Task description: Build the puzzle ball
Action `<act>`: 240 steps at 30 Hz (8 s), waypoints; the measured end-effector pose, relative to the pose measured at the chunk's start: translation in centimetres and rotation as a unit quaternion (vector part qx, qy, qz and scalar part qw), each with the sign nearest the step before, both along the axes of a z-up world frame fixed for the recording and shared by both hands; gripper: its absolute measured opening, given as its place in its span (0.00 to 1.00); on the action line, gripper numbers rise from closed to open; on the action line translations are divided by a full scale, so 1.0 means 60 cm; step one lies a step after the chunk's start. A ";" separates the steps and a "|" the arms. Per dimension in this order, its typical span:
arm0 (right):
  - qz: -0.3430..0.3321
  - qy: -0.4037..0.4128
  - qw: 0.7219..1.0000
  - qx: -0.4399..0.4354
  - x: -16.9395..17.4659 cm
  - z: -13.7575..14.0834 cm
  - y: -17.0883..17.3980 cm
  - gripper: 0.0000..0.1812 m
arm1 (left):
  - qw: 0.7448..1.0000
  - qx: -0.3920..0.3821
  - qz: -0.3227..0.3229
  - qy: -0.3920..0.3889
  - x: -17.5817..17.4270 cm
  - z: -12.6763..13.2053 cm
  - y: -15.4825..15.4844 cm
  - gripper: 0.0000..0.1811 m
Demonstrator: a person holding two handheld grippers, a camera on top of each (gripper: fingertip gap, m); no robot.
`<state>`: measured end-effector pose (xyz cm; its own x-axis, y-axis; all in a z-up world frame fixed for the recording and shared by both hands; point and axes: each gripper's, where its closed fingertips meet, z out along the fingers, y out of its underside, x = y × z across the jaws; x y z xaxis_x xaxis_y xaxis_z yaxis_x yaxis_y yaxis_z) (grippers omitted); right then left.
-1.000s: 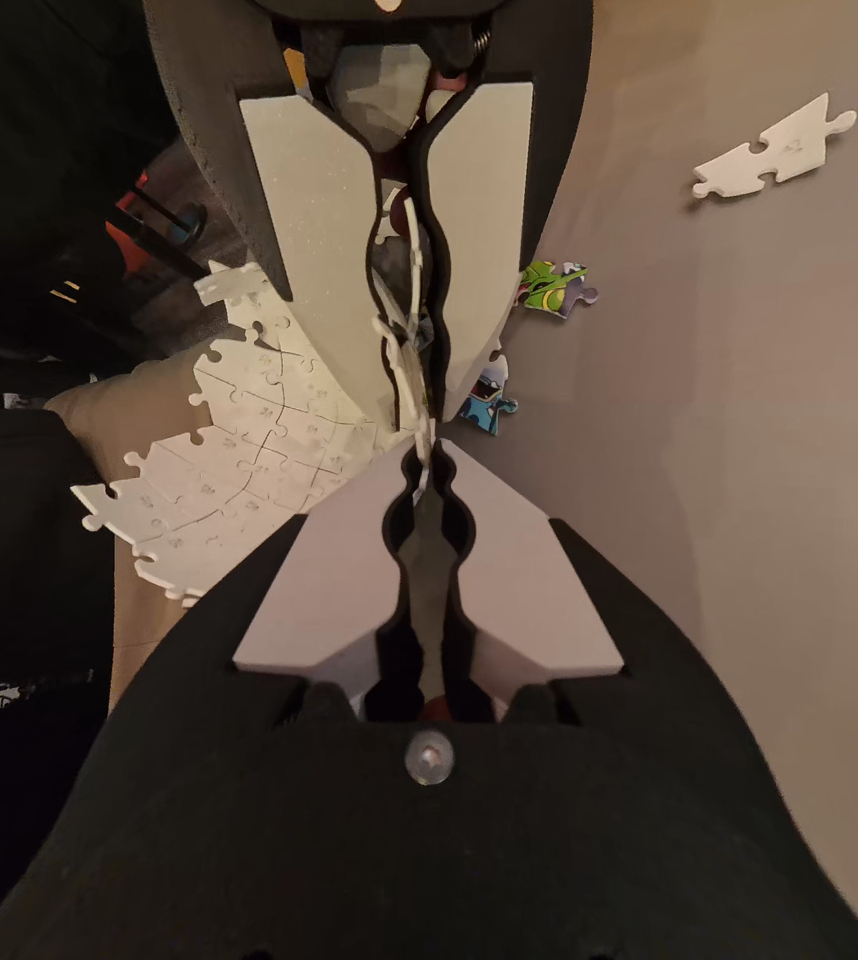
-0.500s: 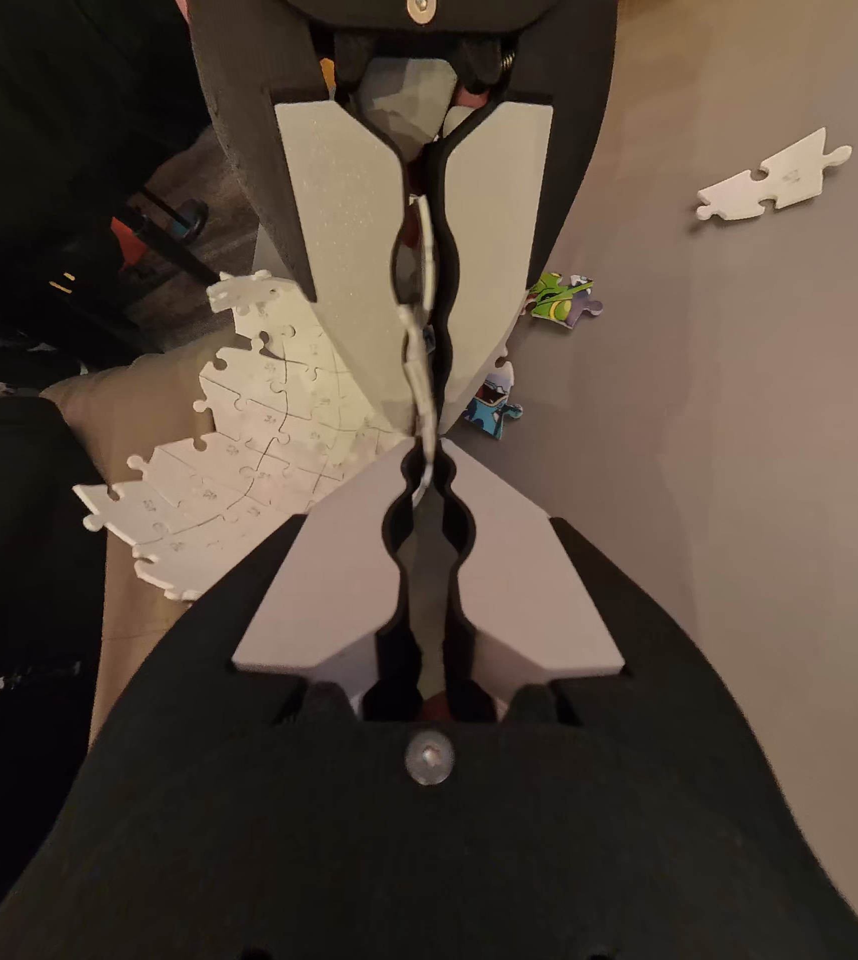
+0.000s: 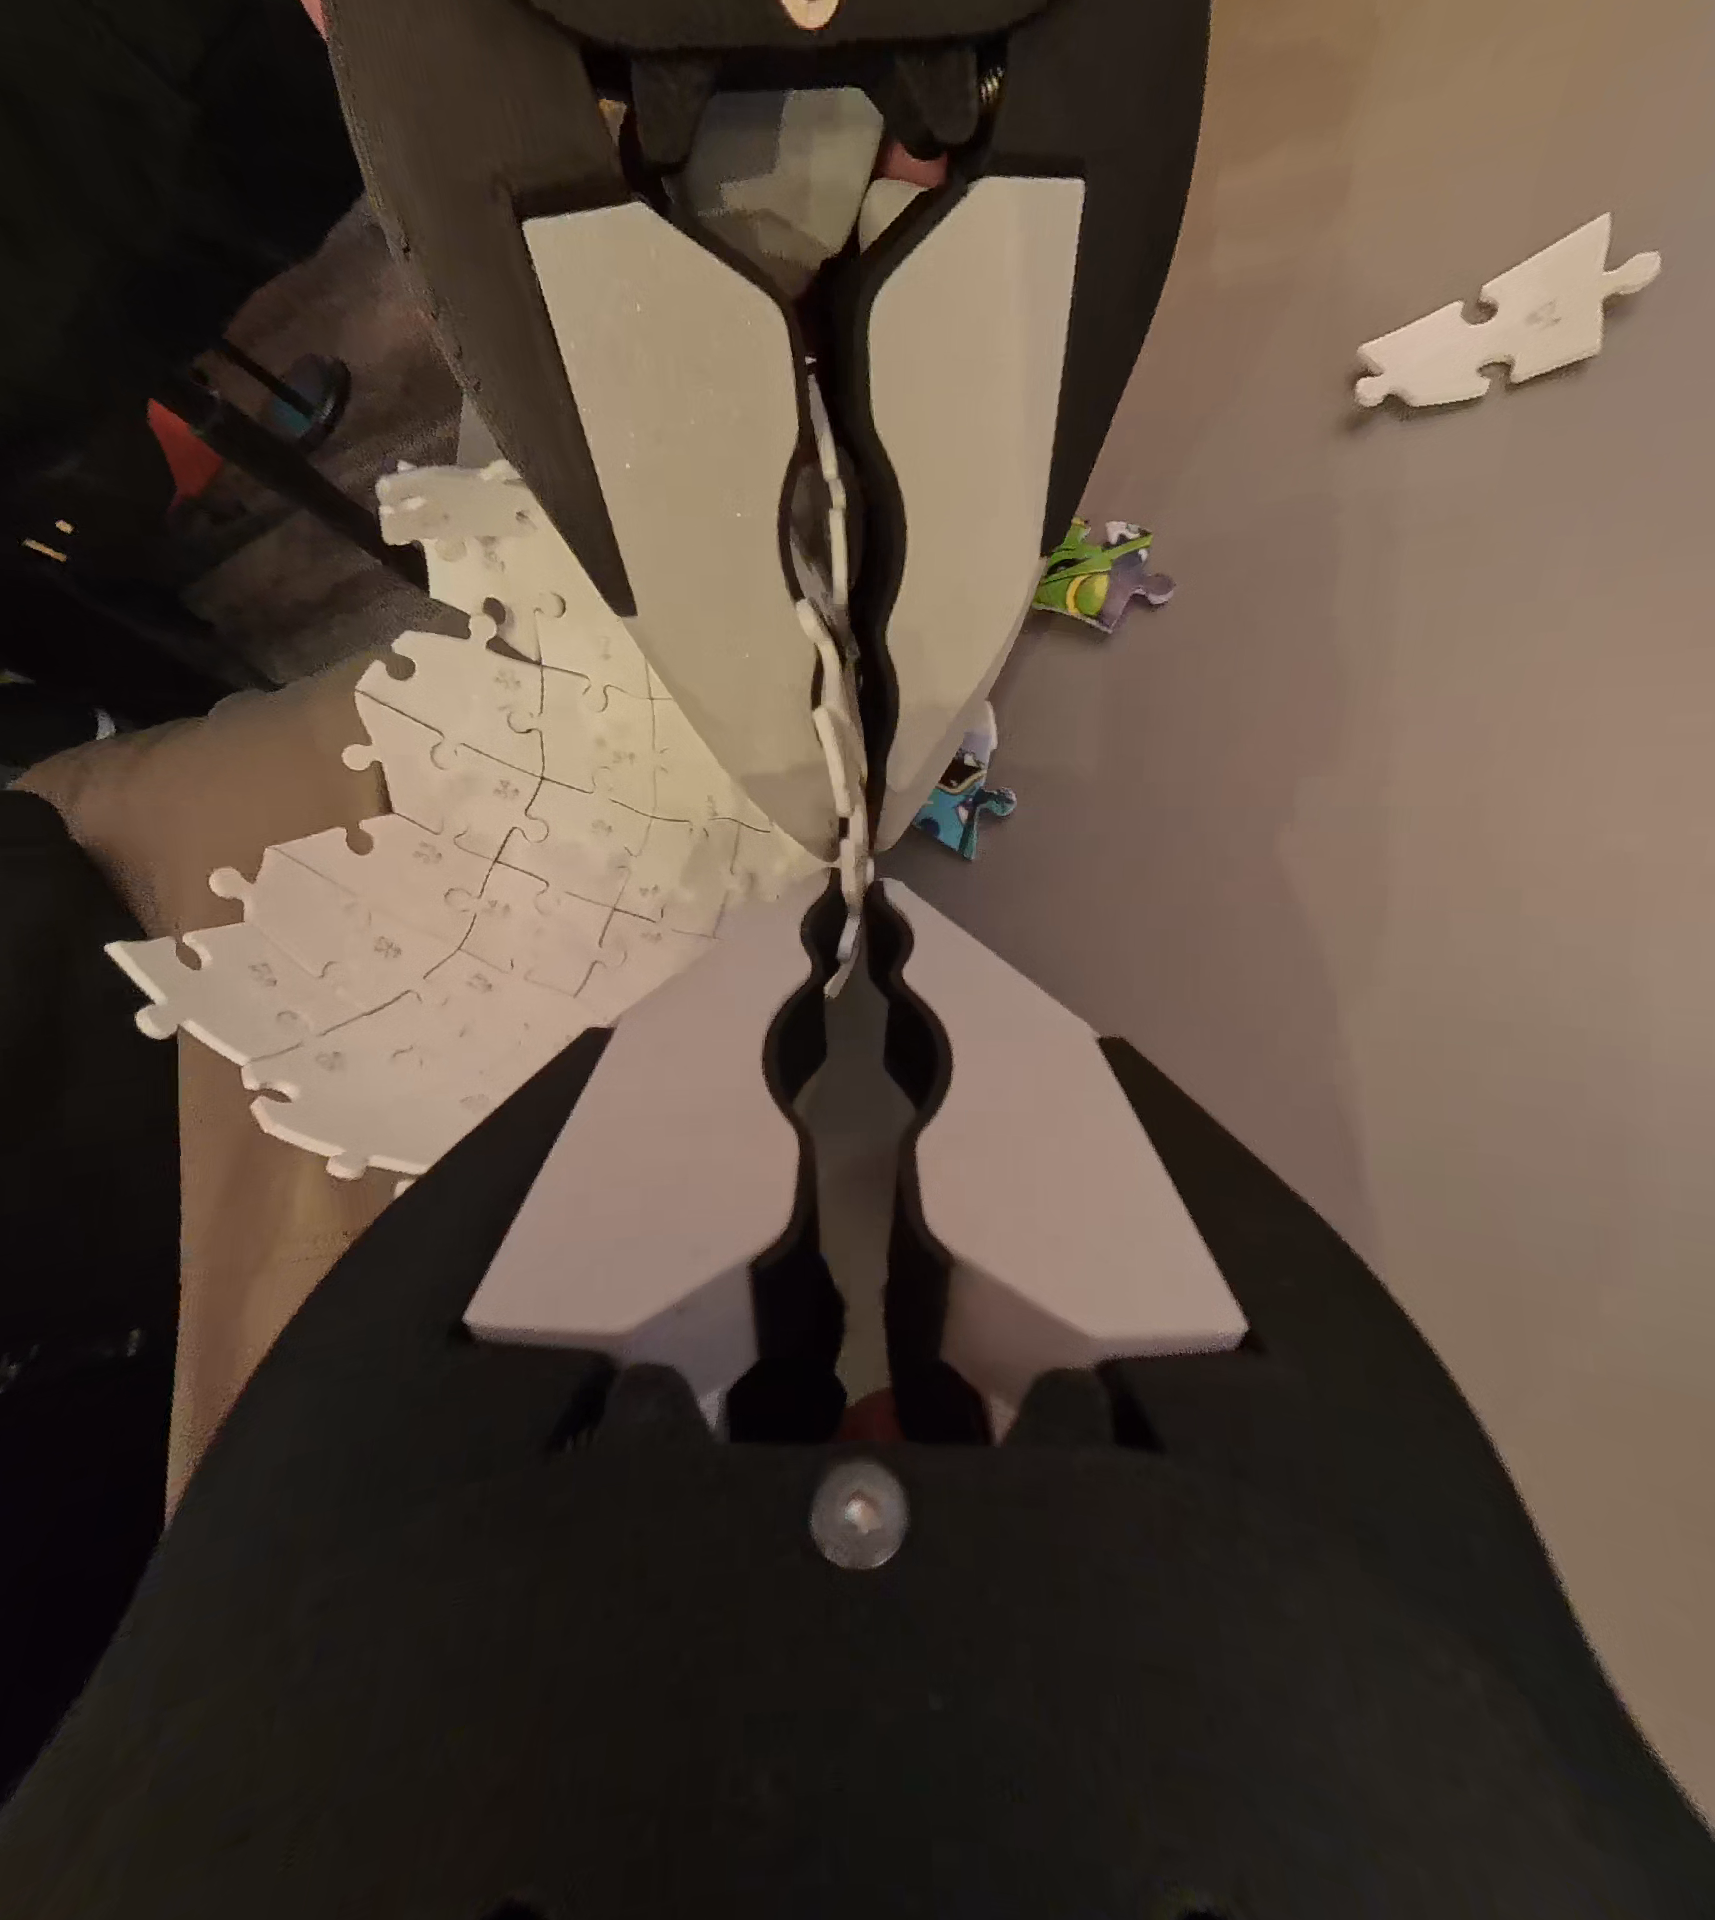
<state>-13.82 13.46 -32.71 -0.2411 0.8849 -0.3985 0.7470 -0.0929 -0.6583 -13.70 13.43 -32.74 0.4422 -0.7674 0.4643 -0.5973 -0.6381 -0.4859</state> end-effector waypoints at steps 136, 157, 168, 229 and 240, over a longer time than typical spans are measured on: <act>-0.013 -0.002 1.000 -0.011 -0.009 -0.005 -0.009 0.01 | 0.998 -0.052 0.003 0.034 -0.018 -0.024 -0.016 0.03; 0.014 0.028 0.999 0.037 -0.011 0.000 -0.013 0.02 | 0.997 -0.075 0.003 -0.003 -0.016 -0.020 -0.022 0.02; 0.022 0.029 0.998 0.048 -0.011 -0.002 -0.015 0.02 | 0.996 -0.084 -0.004 0.002 -0.016 -0.021 -0.026 0.02; -0.247 0.099 0.960 0.083 0.213 0.108 0.040 0.17 | 0.956 0.096 0.273 -0.041 -0.053 0.069 -0.125 0.27; -0.253 0.085 0.956 0.125 0.218 0.102 -0.005 0.17 | 0.938 0.089 0.334 -0.001 -0.040 0.034 -0.113 0.24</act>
<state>-0.73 13.16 -26.62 0.2006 0.9678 -0.1521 0.5292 -0.2378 -0.8145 -16.10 6.66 -30.72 0.8517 -0.3852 0.3553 -0.0927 -0.7780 -0.6214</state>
